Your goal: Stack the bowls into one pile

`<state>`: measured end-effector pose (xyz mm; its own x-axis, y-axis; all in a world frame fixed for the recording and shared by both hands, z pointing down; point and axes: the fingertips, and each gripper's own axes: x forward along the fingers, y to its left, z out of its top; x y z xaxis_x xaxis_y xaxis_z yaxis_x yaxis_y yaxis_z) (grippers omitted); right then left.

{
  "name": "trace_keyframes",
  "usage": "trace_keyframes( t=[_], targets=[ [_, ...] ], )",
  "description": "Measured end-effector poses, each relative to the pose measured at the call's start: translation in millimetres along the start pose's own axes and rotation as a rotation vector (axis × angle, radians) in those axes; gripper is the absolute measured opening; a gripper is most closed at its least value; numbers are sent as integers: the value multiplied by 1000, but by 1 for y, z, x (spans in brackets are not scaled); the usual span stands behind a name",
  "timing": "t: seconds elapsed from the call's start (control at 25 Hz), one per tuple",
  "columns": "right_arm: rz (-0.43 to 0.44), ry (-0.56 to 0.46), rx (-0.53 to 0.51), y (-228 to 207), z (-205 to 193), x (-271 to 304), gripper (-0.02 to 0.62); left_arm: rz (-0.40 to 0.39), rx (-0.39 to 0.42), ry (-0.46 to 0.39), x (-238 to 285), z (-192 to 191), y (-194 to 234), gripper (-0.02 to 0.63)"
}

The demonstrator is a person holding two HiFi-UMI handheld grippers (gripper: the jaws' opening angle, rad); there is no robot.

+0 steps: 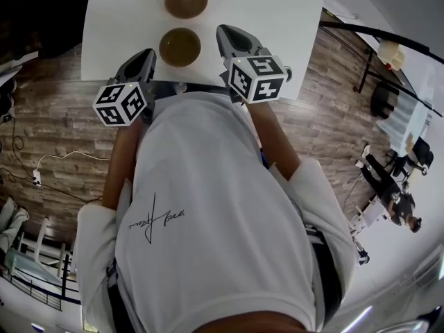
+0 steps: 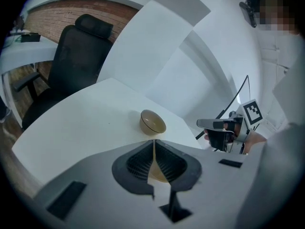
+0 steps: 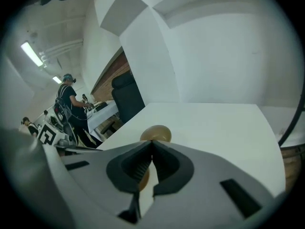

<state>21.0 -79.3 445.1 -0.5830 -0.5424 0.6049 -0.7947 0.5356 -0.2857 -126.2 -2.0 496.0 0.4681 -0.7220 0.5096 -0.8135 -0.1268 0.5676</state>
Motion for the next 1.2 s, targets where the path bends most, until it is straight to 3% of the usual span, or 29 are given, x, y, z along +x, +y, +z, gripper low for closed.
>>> trace_keyframes(
  t=[0.32,0.48,0.68,0.88,1.2],
  targets=[
    [84,35,-102,4,-15,-12,11,115,-89,-18,8,-18,2,12],
    [144,44,-118,9,-22,-16,11,148,-195,-37,11,-29,4,80],
    [221,45,-104,7,-26,-16,11,221,-354,-117,5,-40,10,84],
    [274,31,-94,-2,-30,-14,11,273,-419,-158,9,-52,8,96],
    [337,49,-79,1,-36,-15,11,269,-526,-186,17,-65,4,98]
  ],
)
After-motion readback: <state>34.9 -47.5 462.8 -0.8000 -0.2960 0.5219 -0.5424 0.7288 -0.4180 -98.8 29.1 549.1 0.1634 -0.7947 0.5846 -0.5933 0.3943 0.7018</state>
